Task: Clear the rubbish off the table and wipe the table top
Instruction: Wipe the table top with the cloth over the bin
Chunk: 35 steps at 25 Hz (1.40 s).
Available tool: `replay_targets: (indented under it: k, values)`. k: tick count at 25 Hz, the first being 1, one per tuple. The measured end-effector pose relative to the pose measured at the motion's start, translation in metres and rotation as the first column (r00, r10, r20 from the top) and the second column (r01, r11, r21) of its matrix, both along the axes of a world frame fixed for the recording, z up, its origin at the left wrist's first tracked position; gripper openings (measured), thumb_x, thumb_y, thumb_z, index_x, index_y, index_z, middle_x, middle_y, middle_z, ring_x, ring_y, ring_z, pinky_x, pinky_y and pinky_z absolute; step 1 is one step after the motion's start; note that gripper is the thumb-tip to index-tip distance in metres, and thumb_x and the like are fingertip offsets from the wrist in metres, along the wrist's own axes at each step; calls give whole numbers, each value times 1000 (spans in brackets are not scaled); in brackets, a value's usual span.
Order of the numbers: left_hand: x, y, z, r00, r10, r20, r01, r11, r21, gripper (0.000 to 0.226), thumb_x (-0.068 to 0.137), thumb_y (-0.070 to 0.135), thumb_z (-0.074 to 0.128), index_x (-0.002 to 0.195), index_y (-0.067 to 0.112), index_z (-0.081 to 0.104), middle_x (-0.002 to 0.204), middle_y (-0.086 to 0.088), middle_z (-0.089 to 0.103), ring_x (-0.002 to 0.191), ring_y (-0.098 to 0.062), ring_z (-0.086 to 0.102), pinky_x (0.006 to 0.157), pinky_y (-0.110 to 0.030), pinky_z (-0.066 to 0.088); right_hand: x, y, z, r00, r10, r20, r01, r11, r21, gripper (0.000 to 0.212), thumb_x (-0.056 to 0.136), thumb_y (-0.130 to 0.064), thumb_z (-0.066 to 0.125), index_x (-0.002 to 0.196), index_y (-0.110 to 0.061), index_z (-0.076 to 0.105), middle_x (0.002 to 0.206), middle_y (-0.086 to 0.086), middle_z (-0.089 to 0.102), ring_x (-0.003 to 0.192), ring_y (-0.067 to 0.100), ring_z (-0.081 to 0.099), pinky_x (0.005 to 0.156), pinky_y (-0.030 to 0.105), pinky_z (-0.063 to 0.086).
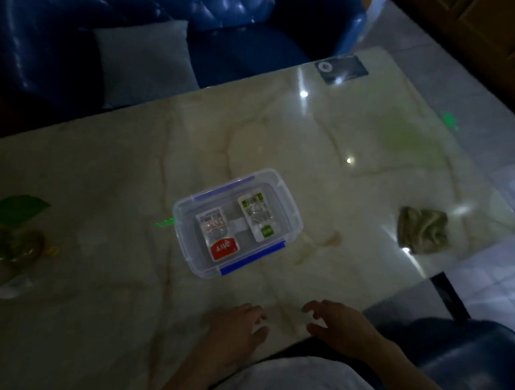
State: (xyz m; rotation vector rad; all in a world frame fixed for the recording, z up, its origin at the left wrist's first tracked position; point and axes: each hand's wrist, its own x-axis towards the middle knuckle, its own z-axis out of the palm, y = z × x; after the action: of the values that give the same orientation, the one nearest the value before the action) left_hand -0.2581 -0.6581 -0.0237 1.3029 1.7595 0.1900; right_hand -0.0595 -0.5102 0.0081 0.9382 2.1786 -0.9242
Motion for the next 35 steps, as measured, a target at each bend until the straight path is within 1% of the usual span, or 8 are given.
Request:
replay_targets:
  k: [4,9,12,18,22,25,30,35]
  values:
    - [10,19,3,980,-176,-95,165,980,-112,50,87,62,40,124,30,50,129,7,53,114,-15,55,93,-35,45,44,4,-3,993,-107,45,106,994,23,38,93,-48,45,130,-39,46,124,-3,63,108,19,63,84,31,51]
    - [57,72,13,913,-356,-199,349,934,-74,54,87,65,36,126,30,48,133,6,47,120,-18,49,96,-38,42,114,21,-1,954,-298,36,298,955,5,24,89,-43,48,111,-38,55,108,-1,72,91,21,68,72,34,55]
    - [101,109,17,876,-416,-244,416,908,-54,51,89,63,35,125,29,49,132,4,48,120,-18,48,96,-37,39,167,35,5,931,-366,2,365,930,45,39,90,-39,51,130,-40,50,117,-4,70,97,21,67,80,38,58]
    - [198,183,23,844,-473,-252,471,879,-71,61,84,70,29,124,29,51,131,2,50,120,-22,49,95,-40,39,282,60,12,861,-499,-100,506,861,56,43,91,-44,47,132,-34,51,127,-8,64,110,17,63,91,32,53]
    - [245,211,24,844,-482,-236,485,873,-47,58,83,70,32,123,33,51,130,4,51,116,-17,50,92,-35,42,343,67,8,823,-561,-92,569,814,117,32,96,-36,48,125,-25,56,126,-4,63,109,19,62,91,34,51]
    - [265,227,24,844,-486,-228,490,871,-45,53,85,67,37,123,34,51,131,6,51,116,-16,51,92,-33,43,366,70,5,781,-620,-77,625,776,87,25,94,-34,50,113,-21,58,113,0,67,97,19,65,85,37,54]
    - [284,266,18,829,-516,-216,526,851,-13,46,87,63,39,121,34,52,126,9,54,112,-12,52,90,-30,44,384,83,-4,698,-712,-72,716,697,41,28,92,-39,50,115,-24,58,109,-2,67,95,18,65,85,40,55]
    - [303,310,2,813,-547,-201,561,828,14,49,87,64,36,122,34,53,125,12,54,111,-9,52,86,-26,43,392,118,-12,683,-729,-30,730,682,39,33,91,-43,50,114,-21,57,108,0,67,95,21,65,85,43,55]
